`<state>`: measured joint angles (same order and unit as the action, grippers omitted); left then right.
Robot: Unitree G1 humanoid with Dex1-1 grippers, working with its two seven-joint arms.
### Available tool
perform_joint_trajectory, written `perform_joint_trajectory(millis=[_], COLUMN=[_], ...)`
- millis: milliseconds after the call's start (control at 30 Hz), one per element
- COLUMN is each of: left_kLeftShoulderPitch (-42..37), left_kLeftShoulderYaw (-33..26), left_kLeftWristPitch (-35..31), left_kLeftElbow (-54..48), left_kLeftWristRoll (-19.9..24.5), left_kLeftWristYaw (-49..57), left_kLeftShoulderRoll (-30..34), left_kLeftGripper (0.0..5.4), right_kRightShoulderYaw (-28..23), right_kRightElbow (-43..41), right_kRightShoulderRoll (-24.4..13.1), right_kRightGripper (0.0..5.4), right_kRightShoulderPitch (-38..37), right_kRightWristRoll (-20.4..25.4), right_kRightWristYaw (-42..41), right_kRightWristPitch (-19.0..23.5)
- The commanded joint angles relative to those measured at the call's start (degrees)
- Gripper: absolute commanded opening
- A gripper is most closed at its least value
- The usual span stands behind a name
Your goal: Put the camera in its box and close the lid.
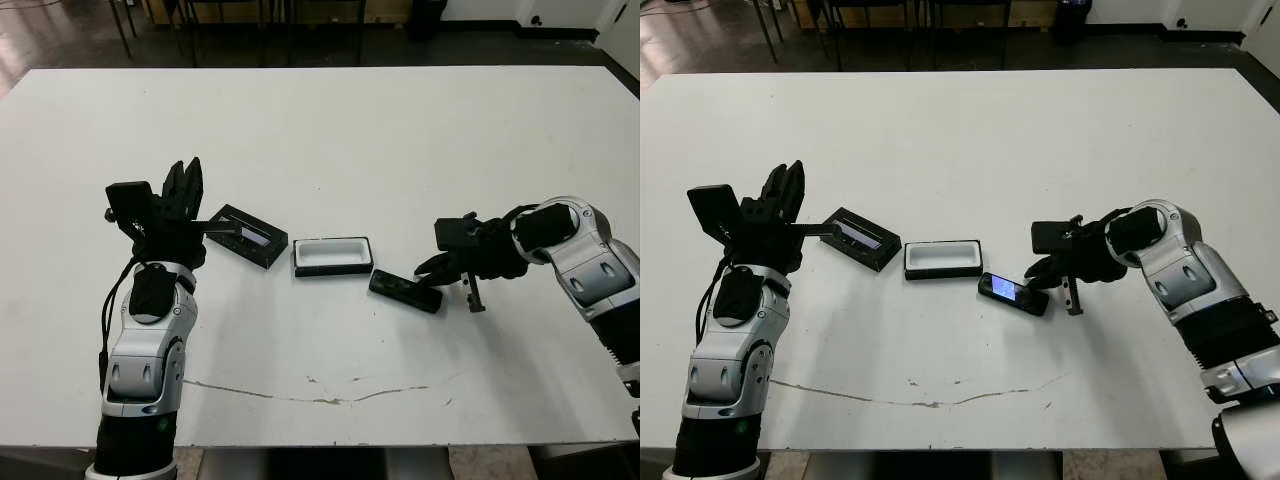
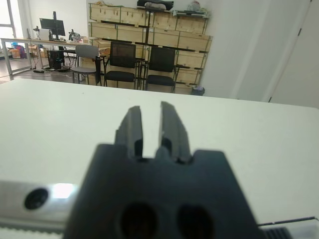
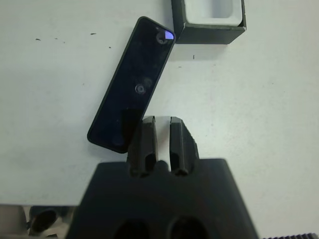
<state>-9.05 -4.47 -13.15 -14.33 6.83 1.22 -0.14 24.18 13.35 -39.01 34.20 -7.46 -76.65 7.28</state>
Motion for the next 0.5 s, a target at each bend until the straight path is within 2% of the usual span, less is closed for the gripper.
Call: perform_joint_trajectory(millis=[33,367,500], left_kLeftShoulderPitch=[0.0,0.1,0.2], left_kLeftShoulderYaw=[-0.3,-0.3,-0.3], left_kLeftWristPitch=[-0.9,-1.5,-1.4], left_kLeftElbow=[0.7,0.4,0.4], left_kLeftWristRoll=[0.0,-0.1,-0.1], left_kLeftWristYaw=[0.0,0.2,-0.1], left_kLeftShoulderRoll=[0.4,0.4,0.6], left_kLeftGripper=[0.02,0.02,0.02], right_kRightShoulderYaw=[0.6,-1.4,-3.9], right_kRightElbow=[0.0,-1.1,-3.3], right_kRightShoulderRoll=[-0.7,-2.5,-5.3], right_kRightGripper=[0.00,0.00,0.00], right_kRightShoulderPitch=[-1.5,-1.5,-1.4], right_kRightWristRoll=[0.1,-2.2,-6.7], right_kRightWristYaw=[-1.1,3.4,10.5], right_kRightWristPitch=[1.3,-2.7,-5.8])
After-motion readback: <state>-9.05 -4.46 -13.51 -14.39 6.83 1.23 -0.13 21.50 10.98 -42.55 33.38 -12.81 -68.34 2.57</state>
